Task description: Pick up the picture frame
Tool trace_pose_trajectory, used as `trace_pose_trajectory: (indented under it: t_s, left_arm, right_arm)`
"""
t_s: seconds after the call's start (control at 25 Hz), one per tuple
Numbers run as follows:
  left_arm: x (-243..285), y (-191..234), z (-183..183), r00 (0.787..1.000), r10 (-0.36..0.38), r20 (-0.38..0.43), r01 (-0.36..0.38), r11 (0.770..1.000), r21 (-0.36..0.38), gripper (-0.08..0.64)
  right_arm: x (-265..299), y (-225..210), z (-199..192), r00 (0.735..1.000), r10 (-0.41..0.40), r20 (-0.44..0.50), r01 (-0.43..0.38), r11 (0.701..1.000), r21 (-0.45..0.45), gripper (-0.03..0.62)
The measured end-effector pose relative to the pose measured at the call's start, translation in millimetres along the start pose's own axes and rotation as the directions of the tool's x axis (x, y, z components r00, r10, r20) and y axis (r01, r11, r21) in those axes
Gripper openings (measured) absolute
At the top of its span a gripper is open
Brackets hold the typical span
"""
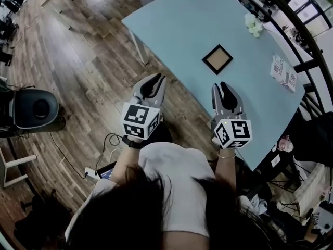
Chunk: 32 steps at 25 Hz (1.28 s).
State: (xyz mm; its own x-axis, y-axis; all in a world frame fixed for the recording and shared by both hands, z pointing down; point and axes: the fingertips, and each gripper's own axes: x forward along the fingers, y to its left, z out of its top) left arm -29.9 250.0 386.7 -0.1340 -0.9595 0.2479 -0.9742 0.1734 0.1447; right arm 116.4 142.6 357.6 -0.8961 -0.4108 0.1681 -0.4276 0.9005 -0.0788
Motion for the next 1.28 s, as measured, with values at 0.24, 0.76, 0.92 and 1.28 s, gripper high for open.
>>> trace_pose_trajectory:
  t_s: [0.24, 0.76, 0.92, 1.28]
  left_arm:
    - [31.3, 51.0, 17.5, 0.999, -0.035, -0.008, 0.035, 0.999, 0.012, 0.061]
    - [59.6, 107.7, 14.2, 0.990, -0.126, -0.058, 0.126, 0.992, -0.006, 0.080]
    - [70.8, 108.8, 10.9, 0.987, -0.149, -0.066, 0.149, 0.989, -0.017, 0.084]
    - [115.2, 88.9, 7.7, 0.968, -0.234, -0.092, 0.234, 0.972, -0.010, 0.089]
  right_arm:
    - [52.8, 0.2, 5.0, 0.999, -0.046, -0.008, 0.046, 0.999, 0.023, 0.092]
    - [95.3, 7.8, -10.0, 0.984, -0.164, -0.066, 0.168, 0.984, 0.061, 0.106]
    - [95.2, -1.9, -16.2, 0.978, -0.194, -0.083, 0.200, 0.977, 0.069, 0.112]
    - [90.6, -41.9, -29.2, 0.955, -0.281, -0.099, 0.291, 0.950, 0.112, 0.121]
